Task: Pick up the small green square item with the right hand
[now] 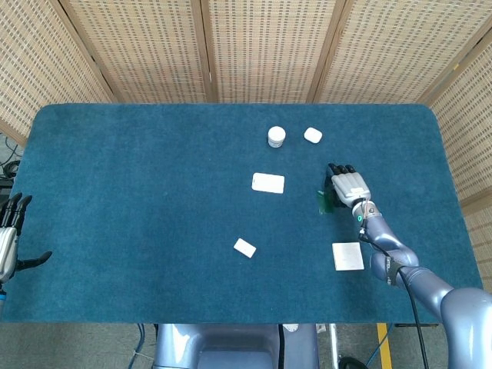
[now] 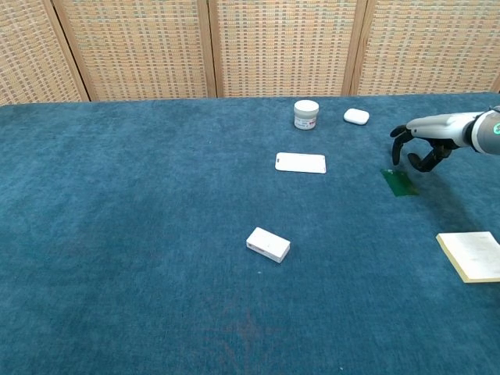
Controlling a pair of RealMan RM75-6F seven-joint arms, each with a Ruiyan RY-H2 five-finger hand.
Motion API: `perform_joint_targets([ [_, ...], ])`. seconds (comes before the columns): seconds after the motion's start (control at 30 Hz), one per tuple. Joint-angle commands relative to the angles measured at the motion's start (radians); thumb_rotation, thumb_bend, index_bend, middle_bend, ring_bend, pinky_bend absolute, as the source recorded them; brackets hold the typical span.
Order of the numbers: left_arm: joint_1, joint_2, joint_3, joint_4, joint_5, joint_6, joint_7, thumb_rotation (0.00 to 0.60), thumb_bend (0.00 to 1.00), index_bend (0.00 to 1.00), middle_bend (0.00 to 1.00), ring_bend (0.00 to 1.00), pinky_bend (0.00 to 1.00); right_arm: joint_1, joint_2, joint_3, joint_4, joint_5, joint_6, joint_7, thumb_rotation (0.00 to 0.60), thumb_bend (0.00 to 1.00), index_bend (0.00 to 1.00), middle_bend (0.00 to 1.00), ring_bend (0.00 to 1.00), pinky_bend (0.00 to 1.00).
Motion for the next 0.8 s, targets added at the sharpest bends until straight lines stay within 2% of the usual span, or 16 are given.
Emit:
perform_joint_targets([
  [0.03,0.000,0.001,0.002,-0.001,0.004,0.002,-0.002,0.600,0.00,0.00,0.00,0.00,0.00,0.001,-0.006,-0.008,0.013,0.002,-0.010,-0.002,0.600,0.78,0.33,0.00,0.00,0.00],
  [0.23,0.002,0.000,0.007,-0.004,0.014,0.010,-0.003,0.600,0.00,0.00,0.00,0.00,0.00,0.004,0.000,-0.022,0.016,0.002,-0.045,0.009,0.600,0.78,0.38,0.00,0.00,0.00],
  [0.37,0.004,0.000,0.011,-0.008,0.020,0.015,-0.001,0.600,0.00,0.00,0.00,0.00,0.00,-0.002,0.039,-0.034,-0.047,-0.017,-0.056,0.025,0.600,0.81,0.44,0.00,0.00,0.00],
  [0.57,0.003,-0.004,0.014,-0.009,0.020,0.016,0.007,0.600,0.00,0.00,0.00,0.00,0.00,-0.061,0.233,-0.054,-0.401,-0.127,0.059,0.056,0.600,0.83,0.52,0.00,0.00,0.00],
  [0.67,0.002,-0.005,0.014,-0.010,0.018,0.014,0.010,0.600,0.00,0.00,0.00,0.00,0.00,-0.080,0.292,-0.064,-0.506,-0.165,0.106,0.051,0.600,0.83,0.52,0.00,0.00,0.00],
  [0.73,0.001,-0.006,0.015,-0.011,0.019,0.014,0.012,0.600,0.00,0.00,0.00,0.00,0.00,-0.093,0.327,-0.069,-0.568,-0.189,0.146,0.047,0.600,0.80,0.46,0.00,0.00,0.00],
  [0.8,0.001,-0.005,0.015,-0.012,0.019,0.013,0.012,0.600,0.00,0.00,0.00,0.00,0.00,-0.106,0.341,-0.067,-0.598,-0.209,0.198,0.038,0.600,0.72,0.35,0.00,0.00,0.00],
])
